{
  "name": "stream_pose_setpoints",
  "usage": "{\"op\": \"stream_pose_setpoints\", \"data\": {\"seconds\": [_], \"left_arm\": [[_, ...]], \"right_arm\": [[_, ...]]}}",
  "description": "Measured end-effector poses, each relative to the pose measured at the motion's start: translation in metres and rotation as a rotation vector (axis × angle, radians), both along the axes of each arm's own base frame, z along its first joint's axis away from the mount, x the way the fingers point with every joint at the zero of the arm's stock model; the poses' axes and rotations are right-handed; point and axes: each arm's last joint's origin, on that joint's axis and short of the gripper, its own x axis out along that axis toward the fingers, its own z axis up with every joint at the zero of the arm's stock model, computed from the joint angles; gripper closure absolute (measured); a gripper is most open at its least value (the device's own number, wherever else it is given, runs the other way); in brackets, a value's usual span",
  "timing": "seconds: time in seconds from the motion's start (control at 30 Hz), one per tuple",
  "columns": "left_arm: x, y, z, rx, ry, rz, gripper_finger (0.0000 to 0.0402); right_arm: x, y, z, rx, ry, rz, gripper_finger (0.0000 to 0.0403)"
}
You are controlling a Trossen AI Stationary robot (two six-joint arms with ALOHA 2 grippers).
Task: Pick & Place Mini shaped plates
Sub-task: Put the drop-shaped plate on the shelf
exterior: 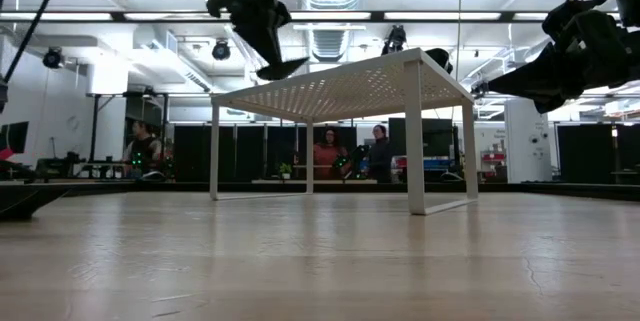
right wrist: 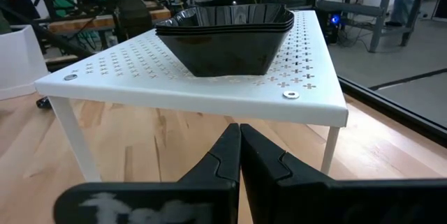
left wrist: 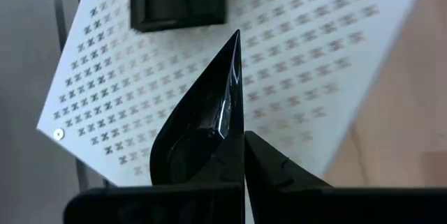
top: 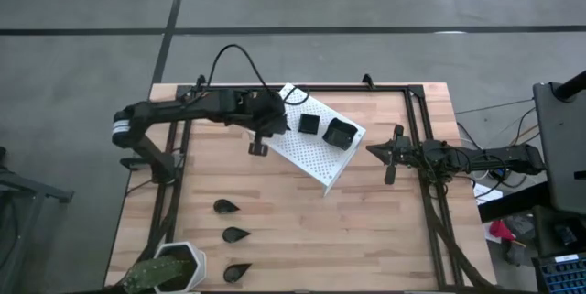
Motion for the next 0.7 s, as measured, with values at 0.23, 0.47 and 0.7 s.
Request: {"op": "stream_pose_setpoints", "data": {"seconds": [0.23, 0.47, 0.7], "left_arm": [[0.006, 0.013, -0.017, -0.043, 0.061, 0.019, 0.0401], [0.013, 0.014, -0.024, -0.052, 0.074, 0.012, 0.0402], [0.015, 0.015, -0.024, -0.046, 0.051, 0.014, 0.0402]], "right_arm": [[0.000, 0.000, 0.000, 0.000, 0.000, 0.000, 0.0394], [0.000, 0.000, 0.000, 0.000, 0.000, 0.000, 0.0394], [0.000, 0.000, 0.000, 0.000, 0.000, 0.000, 0.0394]]}}
